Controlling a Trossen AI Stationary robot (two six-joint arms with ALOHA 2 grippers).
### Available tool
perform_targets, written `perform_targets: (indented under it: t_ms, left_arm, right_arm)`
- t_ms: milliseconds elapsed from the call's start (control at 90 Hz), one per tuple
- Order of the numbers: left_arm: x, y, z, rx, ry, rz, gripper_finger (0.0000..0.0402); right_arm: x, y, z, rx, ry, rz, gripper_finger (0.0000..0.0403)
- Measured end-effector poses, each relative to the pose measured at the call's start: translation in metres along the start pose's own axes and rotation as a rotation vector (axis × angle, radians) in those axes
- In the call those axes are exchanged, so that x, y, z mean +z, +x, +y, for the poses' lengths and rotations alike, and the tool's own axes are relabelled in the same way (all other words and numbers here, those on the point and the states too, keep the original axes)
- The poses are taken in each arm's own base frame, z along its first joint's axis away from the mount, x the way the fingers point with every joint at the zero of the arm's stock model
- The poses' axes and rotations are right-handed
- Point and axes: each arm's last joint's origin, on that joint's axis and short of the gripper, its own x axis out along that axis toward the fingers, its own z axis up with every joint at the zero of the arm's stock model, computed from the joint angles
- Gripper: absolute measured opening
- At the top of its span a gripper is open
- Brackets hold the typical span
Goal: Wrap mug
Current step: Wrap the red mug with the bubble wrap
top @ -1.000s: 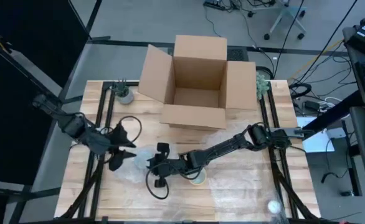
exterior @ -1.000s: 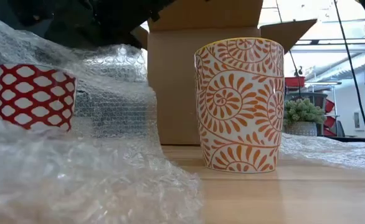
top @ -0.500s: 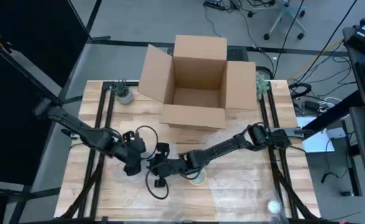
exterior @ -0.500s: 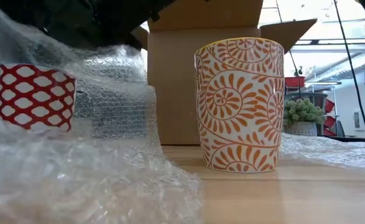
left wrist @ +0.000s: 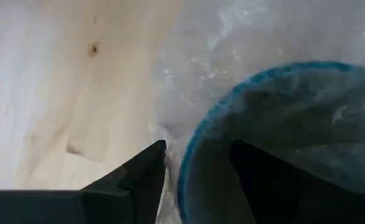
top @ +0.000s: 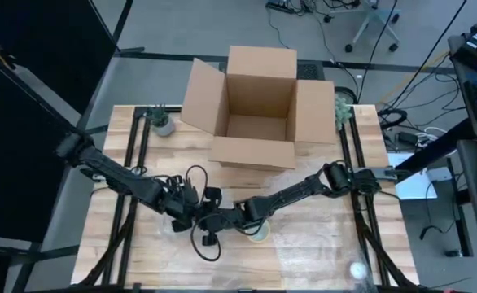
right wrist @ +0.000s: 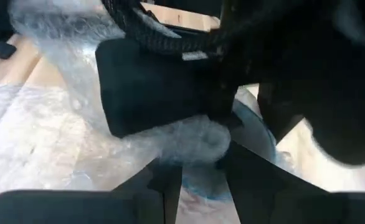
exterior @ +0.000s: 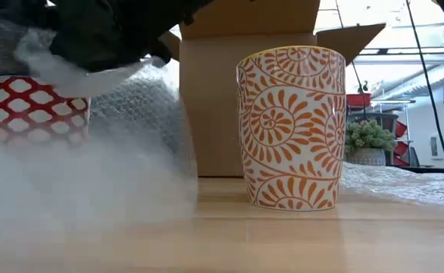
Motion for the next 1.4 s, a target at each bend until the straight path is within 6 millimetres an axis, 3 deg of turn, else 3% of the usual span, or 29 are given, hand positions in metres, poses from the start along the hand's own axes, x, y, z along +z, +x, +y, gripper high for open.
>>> perform_targets:
  t_ms: [422,678,856,1200,1400]
  left_arm:
    - [-0.001,-0.013,0.005,-0.039,-0.007,-0.038,0.0183]
    - [-0.001,-0.015,0.005,-0.044,0.016,-0.05,0.0183]
    - [0.0,-0.015,0.005,-0.035,0.013,-0.068,0.0183]
    - [-0.001,-0.015,0.006,-0.024,0.014,-0.059,0.0183]
    - [-0.002,-0.017,0.008,-0.021,0.018,-0.05,0.0183]
  right_arm:
    - [0.0,-0.003,-0.004,-0.002,-0.044,0.036,0.0102]
    - [0.024,-0.036,-0.014,0.004,-0.039,0.06,0.0102]
    - [0.035,-0.044,-0.016,0.031,0.049,0.014,0.0102]
    - [-0.002,0.002,0.001,0.025,0.132,0.004,0.0102]
    - [-0.012,0.013,-0.002,0.011,0.133,0.026,0.0102]
